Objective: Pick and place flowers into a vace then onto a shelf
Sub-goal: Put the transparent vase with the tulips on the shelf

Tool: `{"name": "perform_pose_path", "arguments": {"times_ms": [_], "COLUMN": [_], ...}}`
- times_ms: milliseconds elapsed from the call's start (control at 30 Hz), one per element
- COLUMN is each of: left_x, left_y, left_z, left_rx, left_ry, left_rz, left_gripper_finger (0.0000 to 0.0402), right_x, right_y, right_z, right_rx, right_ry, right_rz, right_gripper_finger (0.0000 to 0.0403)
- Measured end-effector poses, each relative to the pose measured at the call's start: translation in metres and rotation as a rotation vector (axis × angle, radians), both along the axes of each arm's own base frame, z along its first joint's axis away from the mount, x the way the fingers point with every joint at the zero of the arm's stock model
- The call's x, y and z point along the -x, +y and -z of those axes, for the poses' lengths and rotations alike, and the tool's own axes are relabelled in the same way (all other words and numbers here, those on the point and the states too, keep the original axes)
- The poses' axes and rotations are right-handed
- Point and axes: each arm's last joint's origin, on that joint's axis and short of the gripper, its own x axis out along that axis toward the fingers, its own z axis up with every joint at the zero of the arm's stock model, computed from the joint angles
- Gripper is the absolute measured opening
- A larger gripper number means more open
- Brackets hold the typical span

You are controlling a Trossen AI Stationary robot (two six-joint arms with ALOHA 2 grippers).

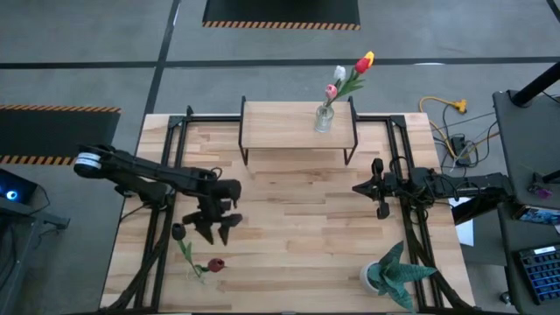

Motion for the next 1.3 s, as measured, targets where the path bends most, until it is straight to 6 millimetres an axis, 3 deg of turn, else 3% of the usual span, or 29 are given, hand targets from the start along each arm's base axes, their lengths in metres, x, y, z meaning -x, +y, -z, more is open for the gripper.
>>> {"name": "perform_pose_path", "arguments": {"times_ms": [467, 1300], "left_x": [0.012, 0.015], "left_y": [-0.039, -0.059], "left_z": [-0.001, 0.011], "left_rx": [0.123, 0.141], "left_ry": [0.200, 0.324], "left_rz": [0.089, 0.136], "left_gripper_finger": [0.0212, 0.0212], "right_x": [0.000, 0.000], "right_y": [0.000, 0.000], "right_z": [0.000, 0.000], "right_rx": [0.000, 0.004], "right_ry": [0.000, 0.001], "right_rz": [0.000, -0.001], "right_gripper_finger": [0.0013, 0.0013]}}
